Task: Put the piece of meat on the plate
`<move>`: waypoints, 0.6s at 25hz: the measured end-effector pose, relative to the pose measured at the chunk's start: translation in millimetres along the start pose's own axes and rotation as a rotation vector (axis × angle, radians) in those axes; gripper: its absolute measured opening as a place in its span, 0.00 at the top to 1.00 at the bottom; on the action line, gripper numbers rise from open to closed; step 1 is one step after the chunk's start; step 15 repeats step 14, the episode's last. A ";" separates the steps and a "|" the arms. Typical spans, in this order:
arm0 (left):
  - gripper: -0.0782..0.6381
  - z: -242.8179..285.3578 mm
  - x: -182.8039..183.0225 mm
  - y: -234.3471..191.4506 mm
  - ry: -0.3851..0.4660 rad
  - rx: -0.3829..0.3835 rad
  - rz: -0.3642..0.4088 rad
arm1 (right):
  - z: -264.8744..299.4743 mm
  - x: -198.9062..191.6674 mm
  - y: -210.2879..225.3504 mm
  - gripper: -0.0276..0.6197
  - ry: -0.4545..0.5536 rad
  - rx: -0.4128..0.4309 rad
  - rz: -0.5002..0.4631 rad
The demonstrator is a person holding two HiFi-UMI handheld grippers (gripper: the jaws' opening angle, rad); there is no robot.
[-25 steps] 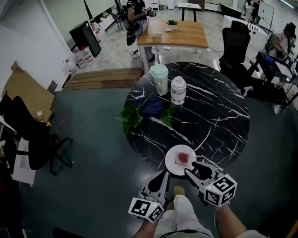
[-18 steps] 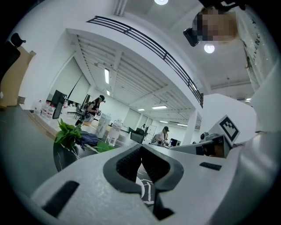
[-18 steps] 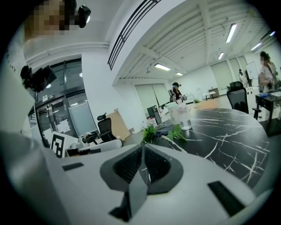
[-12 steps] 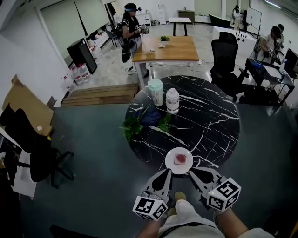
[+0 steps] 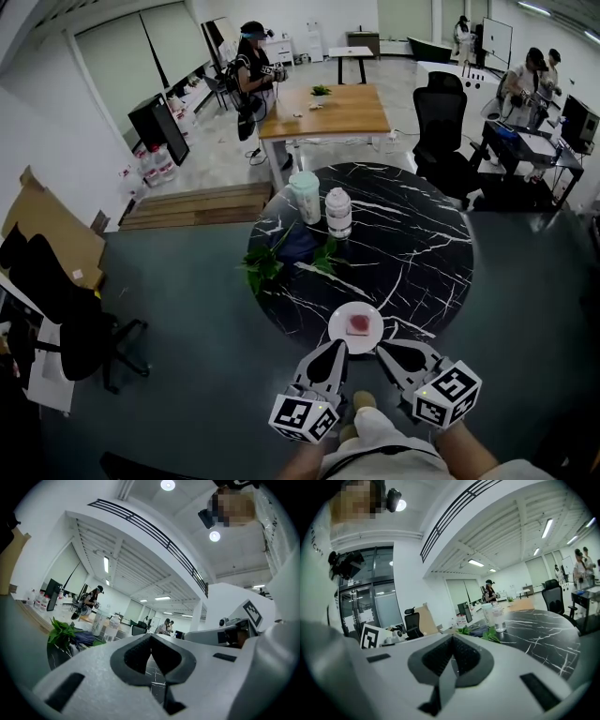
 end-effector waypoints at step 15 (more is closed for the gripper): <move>0.88 2.1 -2.1 -10.1 -0.001 0.029 -0.018 | 8.7 -1.4 6.7 0.94 -0.015 0.012 0.026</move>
Point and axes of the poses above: the fingertips, and each gripper's own axes: z forward along the fingers, y to its right, x out of its top, the point moved 10 cm from there along -z, backward along the fingers, and after that the axes turned 9 degrees about x, right-handed, at the moved point
